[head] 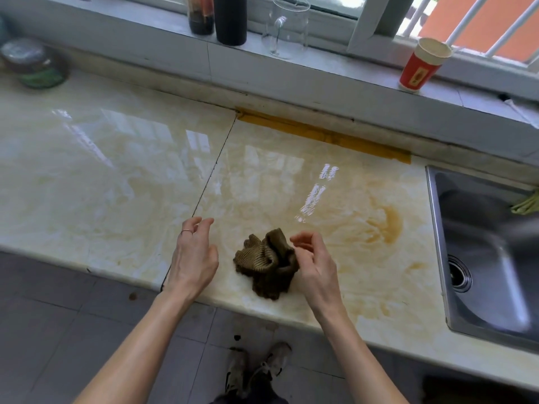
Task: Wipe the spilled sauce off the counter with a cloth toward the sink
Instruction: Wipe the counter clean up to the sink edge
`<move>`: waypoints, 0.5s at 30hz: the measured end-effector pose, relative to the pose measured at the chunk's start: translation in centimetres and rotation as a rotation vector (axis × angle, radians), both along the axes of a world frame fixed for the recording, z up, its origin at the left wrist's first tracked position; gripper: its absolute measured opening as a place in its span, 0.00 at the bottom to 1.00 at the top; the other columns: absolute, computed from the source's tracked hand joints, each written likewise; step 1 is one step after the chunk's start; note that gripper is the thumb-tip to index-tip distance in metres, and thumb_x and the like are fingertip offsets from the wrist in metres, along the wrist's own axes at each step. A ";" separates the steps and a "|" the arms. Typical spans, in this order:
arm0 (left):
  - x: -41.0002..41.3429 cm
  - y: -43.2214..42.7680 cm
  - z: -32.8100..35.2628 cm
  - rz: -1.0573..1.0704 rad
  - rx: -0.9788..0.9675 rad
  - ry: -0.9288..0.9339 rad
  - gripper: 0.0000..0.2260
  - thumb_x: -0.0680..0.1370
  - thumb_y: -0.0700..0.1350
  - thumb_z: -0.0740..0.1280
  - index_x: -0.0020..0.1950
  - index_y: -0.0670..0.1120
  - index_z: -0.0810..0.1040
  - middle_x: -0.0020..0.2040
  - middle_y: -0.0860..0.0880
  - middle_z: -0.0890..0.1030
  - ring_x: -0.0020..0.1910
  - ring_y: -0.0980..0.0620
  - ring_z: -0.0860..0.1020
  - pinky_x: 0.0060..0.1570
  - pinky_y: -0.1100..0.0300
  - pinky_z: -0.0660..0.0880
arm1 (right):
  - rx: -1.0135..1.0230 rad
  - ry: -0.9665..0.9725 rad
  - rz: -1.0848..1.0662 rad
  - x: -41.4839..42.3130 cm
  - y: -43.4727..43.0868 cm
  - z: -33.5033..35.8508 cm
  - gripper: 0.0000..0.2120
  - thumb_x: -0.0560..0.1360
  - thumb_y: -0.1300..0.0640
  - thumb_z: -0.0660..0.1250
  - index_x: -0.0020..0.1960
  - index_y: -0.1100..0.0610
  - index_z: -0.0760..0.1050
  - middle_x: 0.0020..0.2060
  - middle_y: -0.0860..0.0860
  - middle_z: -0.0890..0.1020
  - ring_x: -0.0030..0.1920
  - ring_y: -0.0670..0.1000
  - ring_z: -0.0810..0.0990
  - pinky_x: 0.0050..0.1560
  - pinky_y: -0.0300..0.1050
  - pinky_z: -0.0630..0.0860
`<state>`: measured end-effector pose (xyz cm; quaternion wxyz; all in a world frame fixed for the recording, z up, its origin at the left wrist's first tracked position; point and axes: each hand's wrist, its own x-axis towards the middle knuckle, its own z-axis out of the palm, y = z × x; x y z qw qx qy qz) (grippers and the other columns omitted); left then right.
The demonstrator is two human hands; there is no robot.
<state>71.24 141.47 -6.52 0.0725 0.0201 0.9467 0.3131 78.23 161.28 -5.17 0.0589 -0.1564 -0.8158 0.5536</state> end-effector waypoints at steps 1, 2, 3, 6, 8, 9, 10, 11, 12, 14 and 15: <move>-0.1 0.0 0.0 0.000 0.001 0.001 0.24 0.74 0.34 0.61 0.71 0.41 0.68 0.70 0.40 0.64 0.63 0.41 0.71 0.60 0.52 0.70 | 0.089 0.006 0.066 -0.2 -0.2 -0.1 0.16 0.72 0.46 0.61 0.59 0.46 0.74 0.56 0.46 0.77 0.58 0.44 0.75 0.57 0.38 0.72; -0.1 0.1 0.0 0.003 0.002 -0.002 0.24 0.74 0.34 0.62 0.70 0.41 0.68 0.70 0.40 0.64 0.63 0.40 0.71 0.60 0.51 0.70 | 0.234 -0.020 0.154 -0.4 -0.6 -0.3 0.23 0.71 0.41 0.63 0.64 0.43 0.71 0.61 0.45 0.73 0.60 0.45 0.73 0.59 0.39 0.71; -0.2 0.2 0.0 0.005 0.003 -0.006 0.24 0.74 0.34 0.62 0.70 0.41 0.68 0.70 0.40 0.64 0.63 0.40 0.71 0.60 0.51 0.70 | 0.418 -0.042 0.231 -0.5 -1.0 -0.7 0.26 0.69 0.40 0.65 0.66 0.41 0.70 0.62 0.46 0.69 0.60 0.46 0.72 0.58 0.42 0.71; -0.2 0.4 0.1 -0.002 0.002 -0.008 0.24 0.74 0.35 0.63 0.71 0.42 0.68 0.71 0.41 0.63 0.64 0.41 0.70 0.60 0.51 0.71 | 0.539 0.022 0.198 -1.3 -1.8 -1.1 0.16 0.65 0.61 0.68 0.52 0.50 0.75 0.54 0.48 0.72 0.51 0.50 0.76 0.46 0.44 0.74; -0.3 0.4 0.2 -0.003 0.007 -0.001 0.24 0.74 0.35 0.63 0.71 0.42 0.68 0.71 0.41 0.63 0.65 0.41 0.70 0.61 0.51 0.71 | 0.289 0.066 -0.012 -1.8 -2.0 -0.5 0.14 0.62 0.68 0.66 0.42 0.52 0.74 0.45 0.48 0.74 0.45 0.44 0.74 0.43 0.37 0.70; -0.3 0.4 0.2 0.000 0.009 -0.001 0.24 0.74 0.35 0.63 0.71 0.42 0.68 0.71 0.41 0.63 0.65 0.41 0.70 0.61 0.51 0.70 | 0.157 0.087 -0.095 -1.8 -2.2 -0.1 0.13 0.62 0.68 0.66 0.40 0.51 0.73 0.43 0.49 0.74 0.44 0.43 0.74 0.44 0.36 0.69; -0.4 0.3 0.2 0.003 0.010 -0.002 0.24 0.74 0.35 0.63 0.71 0.42 0.68 0.71 0.42 0.63 0.65 0.42 0.70 0.61 0.52 0.70 | 0.047 0.108 -0.136 -1.6 -2.4 0.0 0.12 0.62 0.66 0.66 0.40 0.50 0.72 0.43 0.49 0.75 0.45 0.44 0.73 0.45 0.36 0.69; -0.5 0.3 0.2 0.004 0.012 -0.001 0.24 0.74 0.35 0.63 0.71 0.42 0.68 0.71 0.42 0.63 0.65 0.42 0.70 0.61 0.52 0.70 | 0.001 0.118 -0.132 -1.1 -2.5 -0.1 0.11 0.63 0.64 0.68 0.39 0.49 0.72 0.44 0.49 0.74 0.46 0.44 0.74 0.47 0.36 0.70; -0.5 0.3 0.3 0.004 0.012 0.001 0.24 0.74 0.35 0.63 0.71 0.42 0.67 0.71 0.42 0.63 0.64 0.42 0.70 0.60 0.52 0.70 | 0.019 0.120 -0.081 -0.3 -2.4 -0.6 0.11 0.64 0.63 0.70 0.39 0.49 0.72 0.47 0.48 0.73 0.50 0.44 0.74 0.50 0.36 0.71; -0.7 0.3 0.3 0.005 0.013 0.006 0.24 0.74 0.35 0.64 0.71 0.42 0.68 0.70 0.41 0.64 0.64 0.42 0.70 0.60 0.52 0.70 | 0.180 0.108 0.094 1.7 -1.5 -2.3 0.11 0.63 0.59 0.74 0.38 0.49 0.73 0.54 0.46 0.70 0.59 0.43 0.71 0.59 0.39 0.72; -0.7 0.2 0.3 0.004 0.012 0.010 0.24 0.74 0.35 0.64 0.70 0.42 0.68 0.70 0.41 0.64 0.64 0.42 0.70 0.60 0.52 0.70 | 0.280 0.097 0.176 2.7 -0.8 -3.2 0.09 0.63 0.56 0.73 0.38 0.49 0.74 0.57 0.46 0.69 0.62 0.44 0.69 0.62 0.44 0.71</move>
